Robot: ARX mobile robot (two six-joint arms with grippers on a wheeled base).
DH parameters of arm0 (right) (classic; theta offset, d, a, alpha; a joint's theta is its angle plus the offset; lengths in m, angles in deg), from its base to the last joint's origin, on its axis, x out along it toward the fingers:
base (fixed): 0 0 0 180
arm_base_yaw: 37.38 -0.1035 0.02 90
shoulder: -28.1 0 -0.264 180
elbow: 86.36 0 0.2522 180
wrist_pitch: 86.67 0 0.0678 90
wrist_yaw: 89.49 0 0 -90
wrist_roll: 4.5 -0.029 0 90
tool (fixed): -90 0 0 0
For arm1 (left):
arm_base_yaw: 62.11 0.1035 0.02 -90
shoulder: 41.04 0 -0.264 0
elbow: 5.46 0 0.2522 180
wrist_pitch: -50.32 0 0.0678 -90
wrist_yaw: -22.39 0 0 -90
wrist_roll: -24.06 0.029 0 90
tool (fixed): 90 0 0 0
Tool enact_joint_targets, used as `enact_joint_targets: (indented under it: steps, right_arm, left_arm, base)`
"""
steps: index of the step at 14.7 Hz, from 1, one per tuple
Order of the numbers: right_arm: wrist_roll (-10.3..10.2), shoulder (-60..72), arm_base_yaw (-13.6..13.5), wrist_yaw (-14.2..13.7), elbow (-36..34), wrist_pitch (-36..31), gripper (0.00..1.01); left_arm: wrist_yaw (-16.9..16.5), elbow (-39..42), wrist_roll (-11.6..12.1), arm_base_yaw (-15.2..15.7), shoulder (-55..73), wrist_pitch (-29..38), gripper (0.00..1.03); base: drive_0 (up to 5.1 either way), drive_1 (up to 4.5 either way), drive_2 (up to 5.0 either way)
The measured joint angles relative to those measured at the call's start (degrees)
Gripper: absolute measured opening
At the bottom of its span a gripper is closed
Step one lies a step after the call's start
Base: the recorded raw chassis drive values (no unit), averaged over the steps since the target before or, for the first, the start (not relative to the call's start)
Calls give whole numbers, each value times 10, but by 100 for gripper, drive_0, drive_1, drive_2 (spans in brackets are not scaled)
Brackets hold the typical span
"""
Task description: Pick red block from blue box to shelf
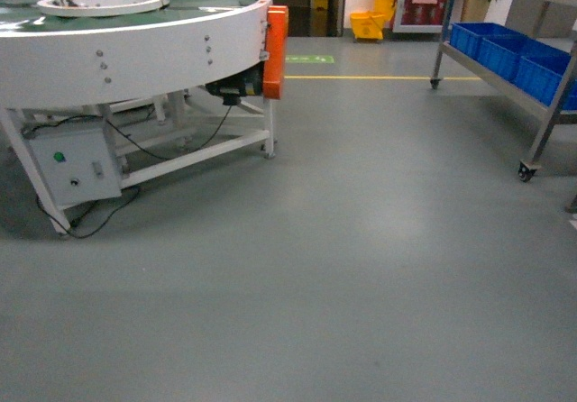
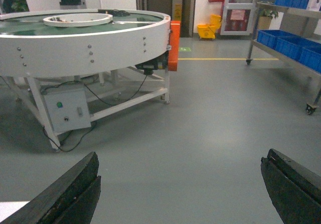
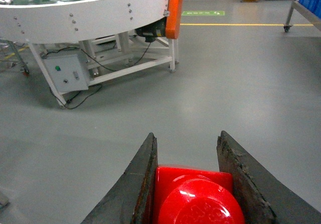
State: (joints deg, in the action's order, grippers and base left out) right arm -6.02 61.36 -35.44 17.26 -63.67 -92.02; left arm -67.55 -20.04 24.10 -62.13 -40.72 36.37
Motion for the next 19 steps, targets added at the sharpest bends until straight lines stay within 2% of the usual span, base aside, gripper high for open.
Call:
enact_joint_targets:
  steps: [4, 19]
  right_arm:
    - [0, 0, 0, 0, 0, 1, 30]
    - [0, 0, 0, 0, 0, 1, 30]
  left_arm:
    - [0, 0, 0, 0, 0, 0, 98]
    - [0, 0, 0, 0, 0, 0, 98]
  base:
    - [-117, 167, -401]
    - [6, 288, -277]
